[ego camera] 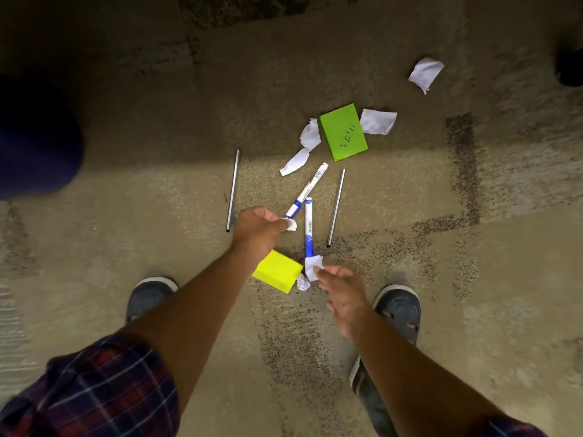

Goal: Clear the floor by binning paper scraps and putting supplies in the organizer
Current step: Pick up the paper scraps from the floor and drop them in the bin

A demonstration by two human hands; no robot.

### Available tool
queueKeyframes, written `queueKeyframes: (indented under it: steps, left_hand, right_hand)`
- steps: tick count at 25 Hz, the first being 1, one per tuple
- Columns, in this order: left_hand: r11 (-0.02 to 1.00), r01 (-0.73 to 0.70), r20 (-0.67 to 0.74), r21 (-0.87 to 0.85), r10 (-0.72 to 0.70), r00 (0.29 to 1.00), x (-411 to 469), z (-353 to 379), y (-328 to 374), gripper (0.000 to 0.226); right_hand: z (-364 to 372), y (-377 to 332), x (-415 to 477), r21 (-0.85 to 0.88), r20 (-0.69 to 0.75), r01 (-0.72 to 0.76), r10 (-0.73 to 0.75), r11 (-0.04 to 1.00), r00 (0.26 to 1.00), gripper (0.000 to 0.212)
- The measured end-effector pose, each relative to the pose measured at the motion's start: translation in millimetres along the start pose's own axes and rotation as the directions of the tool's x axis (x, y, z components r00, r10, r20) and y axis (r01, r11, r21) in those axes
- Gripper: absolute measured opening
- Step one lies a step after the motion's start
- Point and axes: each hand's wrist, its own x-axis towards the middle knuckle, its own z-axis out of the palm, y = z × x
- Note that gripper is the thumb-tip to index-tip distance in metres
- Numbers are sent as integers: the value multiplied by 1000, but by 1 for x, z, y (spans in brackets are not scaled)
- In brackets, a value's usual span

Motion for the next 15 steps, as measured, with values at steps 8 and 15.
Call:
queueKeyframes:
  steps: [8,15]
  left_hand:
    - [979,158,105,-131,-145,984,2,-41,-23,25]
    - [960,189,72,-206,-178,981,-9,-62,-33,31]
  right_hand:
    - [36,49,7,-325,-26,227,-248,918,968,13]
    - [35,11,-1,-268,-84,225,-256,937,963,25]
